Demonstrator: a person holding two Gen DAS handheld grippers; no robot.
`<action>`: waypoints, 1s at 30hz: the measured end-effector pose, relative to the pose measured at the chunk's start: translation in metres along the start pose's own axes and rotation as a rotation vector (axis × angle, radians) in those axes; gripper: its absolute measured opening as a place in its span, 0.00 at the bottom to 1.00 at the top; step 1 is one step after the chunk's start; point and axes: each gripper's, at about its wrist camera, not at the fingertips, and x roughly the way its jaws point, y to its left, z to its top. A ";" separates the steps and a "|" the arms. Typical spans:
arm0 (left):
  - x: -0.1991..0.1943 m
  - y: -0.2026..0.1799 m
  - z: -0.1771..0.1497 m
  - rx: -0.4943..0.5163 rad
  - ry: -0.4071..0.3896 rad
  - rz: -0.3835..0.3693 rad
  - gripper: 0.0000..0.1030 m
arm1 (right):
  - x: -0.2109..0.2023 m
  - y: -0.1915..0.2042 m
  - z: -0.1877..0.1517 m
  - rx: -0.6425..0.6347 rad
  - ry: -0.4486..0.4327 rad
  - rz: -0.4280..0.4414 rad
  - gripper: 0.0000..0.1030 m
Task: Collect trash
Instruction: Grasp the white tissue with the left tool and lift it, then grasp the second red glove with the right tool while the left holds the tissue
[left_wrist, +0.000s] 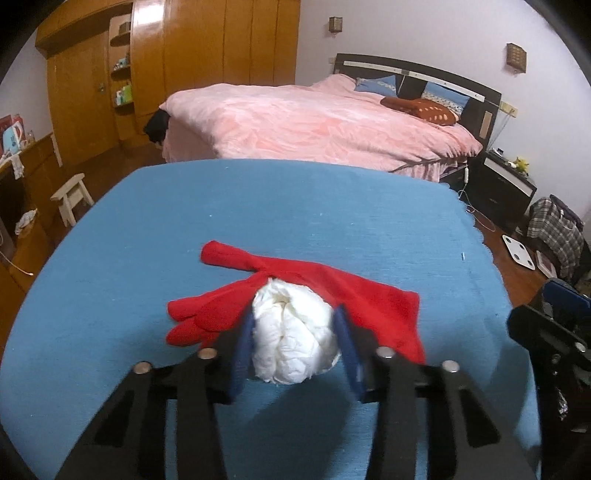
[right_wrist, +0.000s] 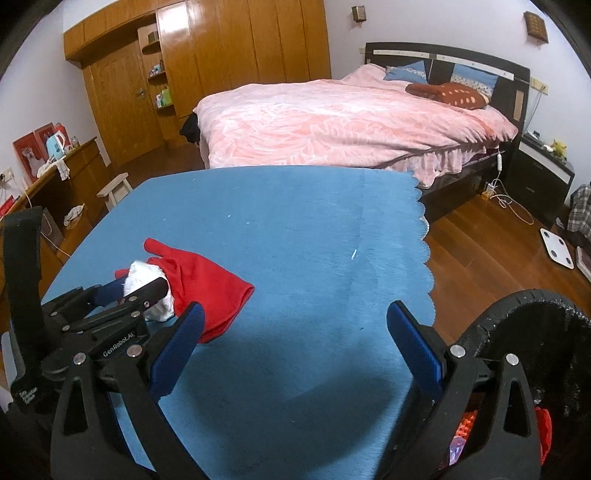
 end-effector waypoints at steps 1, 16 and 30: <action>-0.002 0.000 -0.001 -0.004 -0.003 -0.007 0.33 | 0.000 0.001 0.000 0.000 0.000 0.001 0.93; -0.057 0.047 0.011 -0.082 -0.113 0.061 0.30 | 0.017 0.024 0.007 -0.029 -0.005 0.032 0.93; -0.040 0.095 0.007 -0.098 -0.091 0.152 0.30 | 0.073 0.074 0.020 -0.091 0.057 0.058 0.93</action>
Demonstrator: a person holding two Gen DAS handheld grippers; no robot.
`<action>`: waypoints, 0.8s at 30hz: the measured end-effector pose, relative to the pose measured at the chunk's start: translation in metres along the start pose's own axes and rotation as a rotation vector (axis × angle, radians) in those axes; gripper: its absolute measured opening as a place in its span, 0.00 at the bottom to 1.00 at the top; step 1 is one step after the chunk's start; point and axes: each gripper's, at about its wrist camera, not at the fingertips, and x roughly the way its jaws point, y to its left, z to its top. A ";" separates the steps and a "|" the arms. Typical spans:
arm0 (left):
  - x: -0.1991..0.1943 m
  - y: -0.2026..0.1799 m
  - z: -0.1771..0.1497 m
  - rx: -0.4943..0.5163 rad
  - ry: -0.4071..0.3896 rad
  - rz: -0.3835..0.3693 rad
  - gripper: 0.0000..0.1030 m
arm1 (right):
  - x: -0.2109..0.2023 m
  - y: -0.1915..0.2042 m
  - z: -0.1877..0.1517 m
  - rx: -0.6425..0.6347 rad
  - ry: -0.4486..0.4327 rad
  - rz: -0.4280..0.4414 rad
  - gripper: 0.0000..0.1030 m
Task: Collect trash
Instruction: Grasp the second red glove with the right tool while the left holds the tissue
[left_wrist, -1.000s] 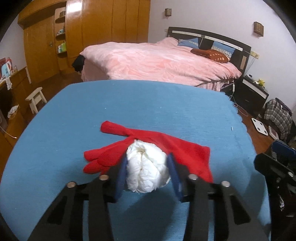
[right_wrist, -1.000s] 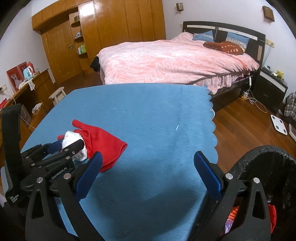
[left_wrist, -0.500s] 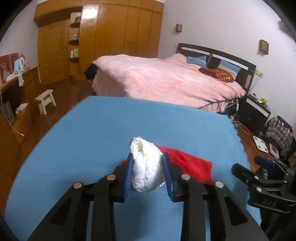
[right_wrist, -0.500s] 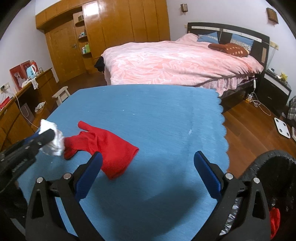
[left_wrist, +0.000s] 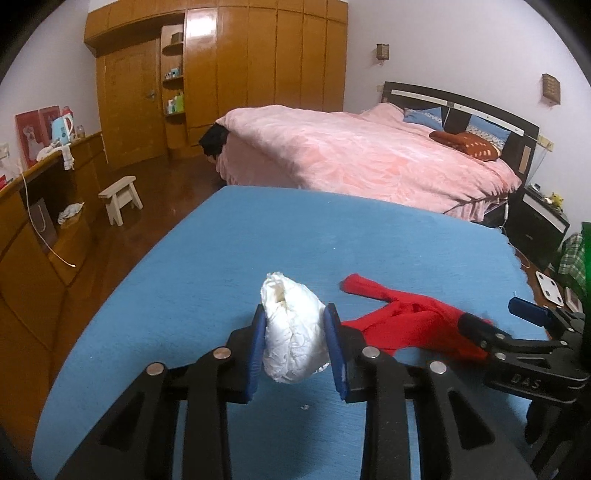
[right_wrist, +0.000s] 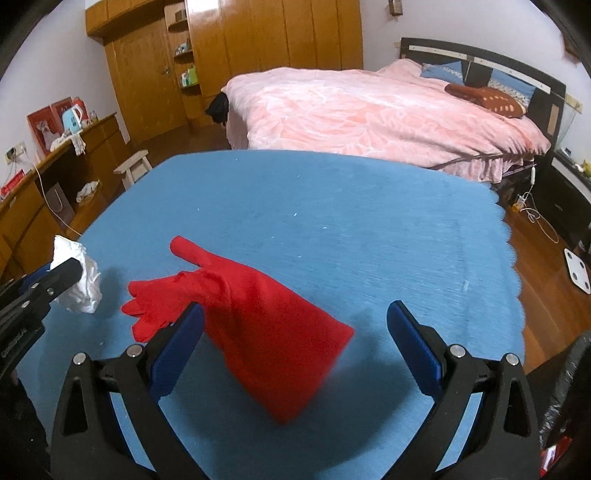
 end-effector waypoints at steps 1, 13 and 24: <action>0.002 0.002 0.000 0.000 0.003 0.001 0.30 | 0.004 0.002 0.001 0.000 0.009 0.002 0.93; 0.010 0.013 -0.005 -0.021 0.021 -0.001 0.30 | 0.030 0.024 0.000 -0.047 0.100 0.040 0.90; 0.004 0.013 -0.007 -0.024 0.021 -0.005 0.30 | 0.022 0.035 -0.001 -0.088 0.098 0.105 0.14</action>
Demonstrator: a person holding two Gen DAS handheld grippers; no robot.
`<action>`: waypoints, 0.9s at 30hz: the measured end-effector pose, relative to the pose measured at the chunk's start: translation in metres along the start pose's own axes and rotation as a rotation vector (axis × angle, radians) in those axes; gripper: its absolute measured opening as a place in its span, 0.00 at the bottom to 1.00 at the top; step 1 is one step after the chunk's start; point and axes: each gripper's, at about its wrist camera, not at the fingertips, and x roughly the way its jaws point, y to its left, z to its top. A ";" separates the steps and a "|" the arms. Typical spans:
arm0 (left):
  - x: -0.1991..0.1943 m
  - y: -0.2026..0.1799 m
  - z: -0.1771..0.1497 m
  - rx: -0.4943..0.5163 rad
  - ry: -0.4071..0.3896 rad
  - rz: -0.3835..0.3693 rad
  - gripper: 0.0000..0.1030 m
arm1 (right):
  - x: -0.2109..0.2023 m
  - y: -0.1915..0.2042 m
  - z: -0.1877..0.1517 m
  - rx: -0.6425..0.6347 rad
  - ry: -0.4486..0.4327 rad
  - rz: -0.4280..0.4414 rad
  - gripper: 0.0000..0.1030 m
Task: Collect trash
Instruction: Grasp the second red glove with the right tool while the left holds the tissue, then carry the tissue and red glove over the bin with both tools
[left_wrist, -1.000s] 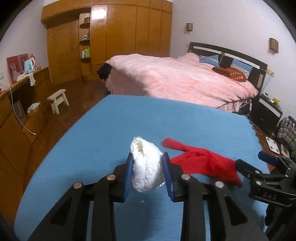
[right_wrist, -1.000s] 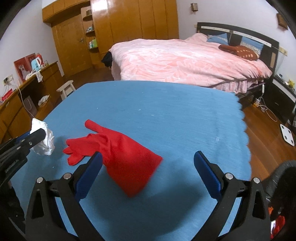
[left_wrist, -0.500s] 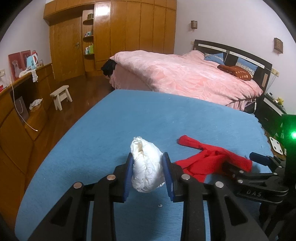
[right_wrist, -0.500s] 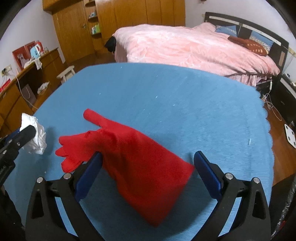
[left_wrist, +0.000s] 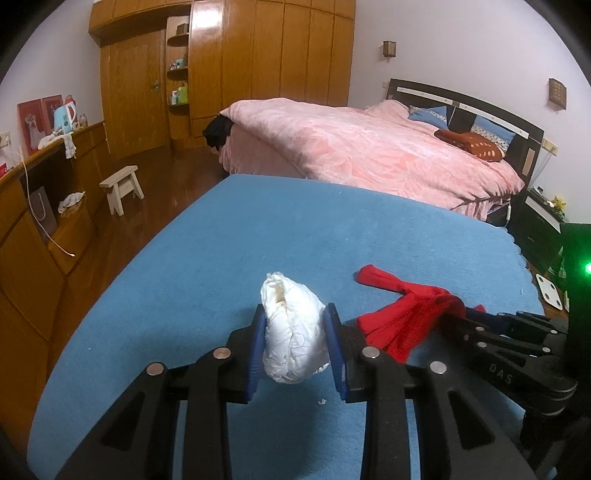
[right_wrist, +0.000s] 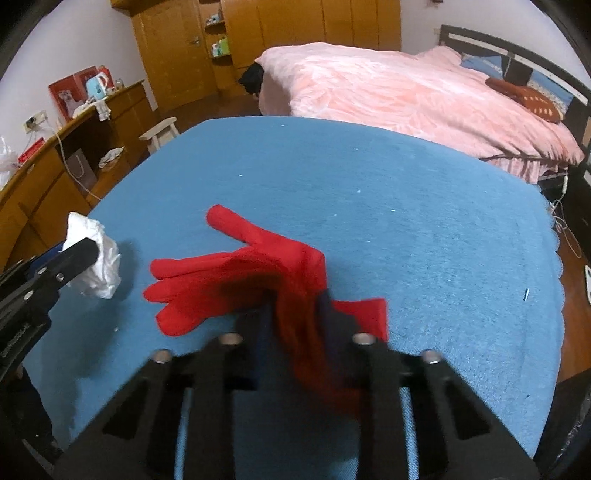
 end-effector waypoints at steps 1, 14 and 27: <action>-0.001 0.000 0.000 0.001 -0.001 -0.001 0.30 | -0.002 0.001 0.000 -0.003 0.001 0.010 0.13; -0.025 -0.018 0.006 0.017 -0.025 -0.028 0.30 | -0.051 -0.003 0.003 0.036 -0.085 0.068 0.11; -0.058 -0.051 0.017 0.048 -0.060 -0.072 0.30 | -0.102 -0.017 -0.002 0.064 -0.158 0.060 0.11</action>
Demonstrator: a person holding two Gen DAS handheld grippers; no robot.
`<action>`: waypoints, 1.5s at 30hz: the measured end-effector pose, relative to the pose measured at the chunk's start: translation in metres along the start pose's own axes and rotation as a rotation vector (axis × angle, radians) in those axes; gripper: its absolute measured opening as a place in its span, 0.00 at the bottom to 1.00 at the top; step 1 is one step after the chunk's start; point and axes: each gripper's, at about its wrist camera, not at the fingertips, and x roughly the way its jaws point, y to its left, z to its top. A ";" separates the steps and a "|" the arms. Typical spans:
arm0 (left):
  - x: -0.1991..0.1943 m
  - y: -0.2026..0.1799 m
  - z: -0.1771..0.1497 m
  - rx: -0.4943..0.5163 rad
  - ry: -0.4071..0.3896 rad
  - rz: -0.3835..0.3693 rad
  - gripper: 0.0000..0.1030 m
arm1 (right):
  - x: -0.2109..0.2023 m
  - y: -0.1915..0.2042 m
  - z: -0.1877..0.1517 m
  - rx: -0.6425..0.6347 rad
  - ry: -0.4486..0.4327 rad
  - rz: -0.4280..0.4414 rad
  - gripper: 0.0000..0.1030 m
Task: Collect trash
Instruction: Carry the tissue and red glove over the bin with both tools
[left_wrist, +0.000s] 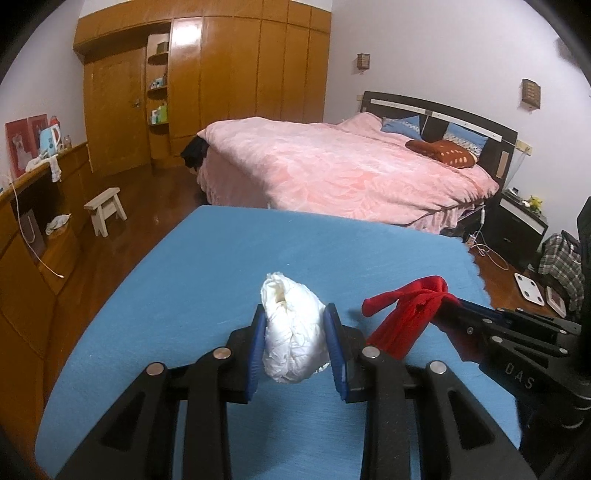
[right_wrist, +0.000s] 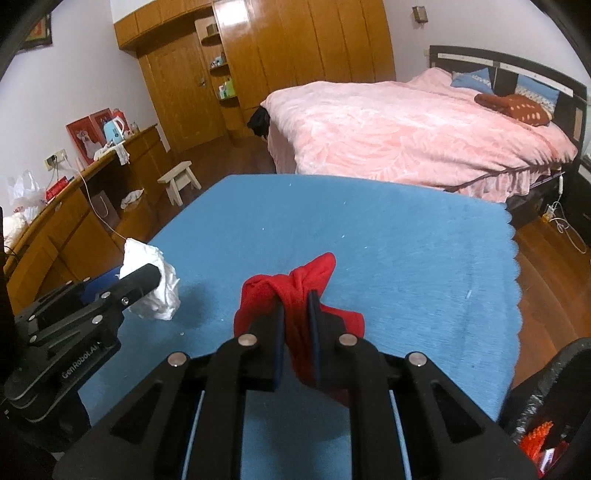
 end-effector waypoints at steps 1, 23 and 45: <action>-0.002 -0.002 0.001 0.002 -0.001 -0.002 0.30 | -0.003 0.000 0.000 0.001 -0.004 -0.001 0.11; -0.064 -0.066 0.010 0.073 -0.049 -0.097 0.30 | -0.116 -0.032 -0.012 0.046 -0.122 -0.060 0.11; -0.101 -0.174 -0.003 0.197 -0.070 -0.266 0.30 | -0.222 -0.102 -0.057 0.129 -0.206 -0.196 0.12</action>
